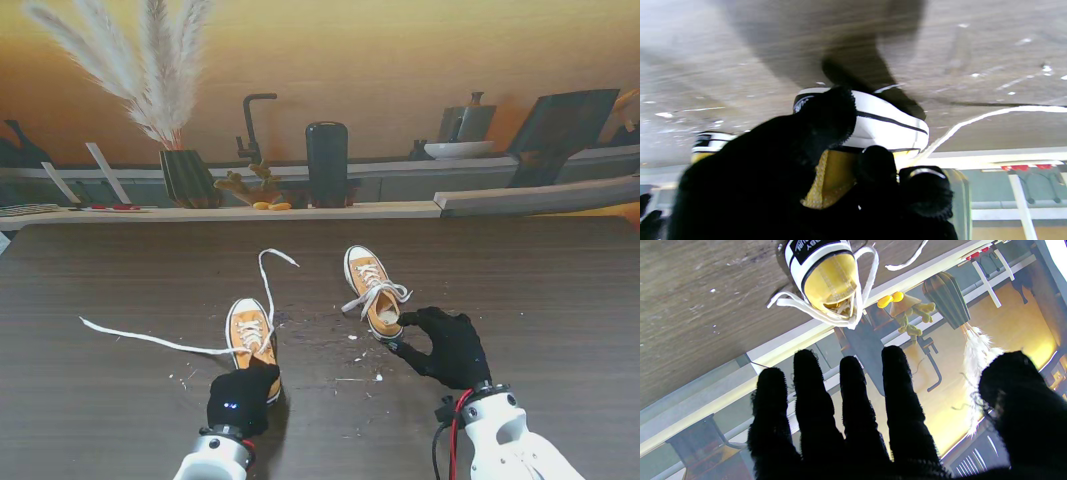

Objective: Tie the shoelaces into a bow on the shoes

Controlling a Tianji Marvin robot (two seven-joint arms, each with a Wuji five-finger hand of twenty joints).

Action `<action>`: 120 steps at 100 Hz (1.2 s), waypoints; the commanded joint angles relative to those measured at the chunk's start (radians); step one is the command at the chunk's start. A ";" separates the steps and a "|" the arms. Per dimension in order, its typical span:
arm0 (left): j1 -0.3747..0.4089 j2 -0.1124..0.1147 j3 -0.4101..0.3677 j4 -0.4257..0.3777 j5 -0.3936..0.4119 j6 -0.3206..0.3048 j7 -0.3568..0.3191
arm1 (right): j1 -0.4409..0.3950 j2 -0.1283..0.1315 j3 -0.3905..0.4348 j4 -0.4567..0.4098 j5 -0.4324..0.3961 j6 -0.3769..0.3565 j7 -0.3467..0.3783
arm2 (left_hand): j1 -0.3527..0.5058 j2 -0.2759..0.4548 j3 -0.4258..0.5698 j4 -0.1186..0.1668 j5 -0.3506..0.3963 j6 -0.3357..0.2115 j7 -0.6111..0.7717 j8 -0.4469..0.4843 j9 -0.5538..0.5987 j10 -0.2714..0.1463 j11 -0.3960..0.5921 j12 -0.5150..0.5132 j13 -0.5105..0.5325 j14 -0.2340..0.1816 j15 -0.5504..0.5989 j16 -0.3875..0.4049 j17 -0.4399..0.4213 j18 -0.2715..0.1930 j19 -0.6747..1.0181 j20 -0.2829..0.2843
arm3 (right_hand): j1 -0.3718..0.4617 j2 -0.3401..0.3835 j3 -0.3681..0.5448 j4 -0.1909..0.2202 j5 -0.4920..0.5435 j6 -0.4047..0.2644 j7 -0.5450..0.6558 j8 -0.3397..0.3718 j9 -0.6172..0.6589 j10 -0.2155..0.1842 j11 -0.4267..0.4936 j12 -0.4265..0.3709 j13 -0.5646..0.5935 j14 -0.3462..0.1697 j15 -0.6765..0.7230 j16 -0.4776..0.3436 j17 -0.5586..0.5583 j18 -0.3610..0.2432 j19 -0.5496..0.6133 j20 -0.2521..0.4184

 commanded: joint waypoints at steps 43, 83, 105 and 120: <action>0.138 -0.001 0.107 -0.114 0.055 0.009 0.078 | -0.003 -0.003 -0.003 -0.007 -0.006 0.019 -0.010 | 0.086 0.159 0.012 0.077 -0.022 -0.146 0.073 0.055 0.049 0.056 0.170 0.129 -0.041 -0.040 -0.042 0.061 -0.046 -0.055 0.087 0.033 | -0.006 0.016 0.035 0.017 0.026 0.025 -0.023 0.014 0.024 0.035 -0.007 -0.004 0.027 0.028 0.013 0.015 -0.005 0.018 0.017 -0.024; 0.210 0.000 0.058 -0.135 0.172 0.130 0.005 | -0.002 -0.002 -0.012 -0.013 -0.010 0.032 -0.005 | -0.016 0.342 -0.405 0.057 -0.214 -0.121 -0.131 -0.142 -0.136 0.051 -0.022 0.116 -0.219 -0.011 -0.250 0.111 -0.250 -0.054 -0.064 0.155 | -0.007 0.013 0.037 0.016 0.028 0.023 -0.027 0.018 0.027 0.036 -0.006 -0.005 0.028 0.031 0.015 0.015 -0.006 0.022 0.021 -0.031; 0.243 0.002 0.036 -0.154 0.227 0.119 -0.025 | -0.004 -0.002 -0.010 -0.016 -0.011 0.034 -0.009 | -0.220 0.490 -0.701 0.095 -0.188 0.007 -0.629 -0.442 -0.351 0.140 -0.315 -0.336 -0.316 -0.013 -0.334 0.120 -0.313 -0.094 -0.115 0.207 | -0.006 0.013 0.037 0.017 0.031 0.018 -0.025 0.020 0.029 0.039 -0.008 -0.005 0.029 0.032 0.016 0.015 -0.005 0.025 0.024 -0.034; 0.261 0.001 0.027 -0.157 0.198 0.095 0.053 | -0.007 -0.003 -0.008 -0.018 -0.009 0.032 -0.010 | -0.254 0.573 -0.824 0.087 -0.157 0.030 -0.773 -0.555 -0.384 0.168 -0.482 -0.521 -0.327 -0.008 -0.344 0.118 -0.316 -0.089 -0.122 0.211 | -0.006 0.013 0.037 0.017 0.032 0.018 -0.025 0.021 0.031 0.039 -0.009 -0.005 0.031 0.032 0.017 0.015 -0.005 0.026 0.026 -0.035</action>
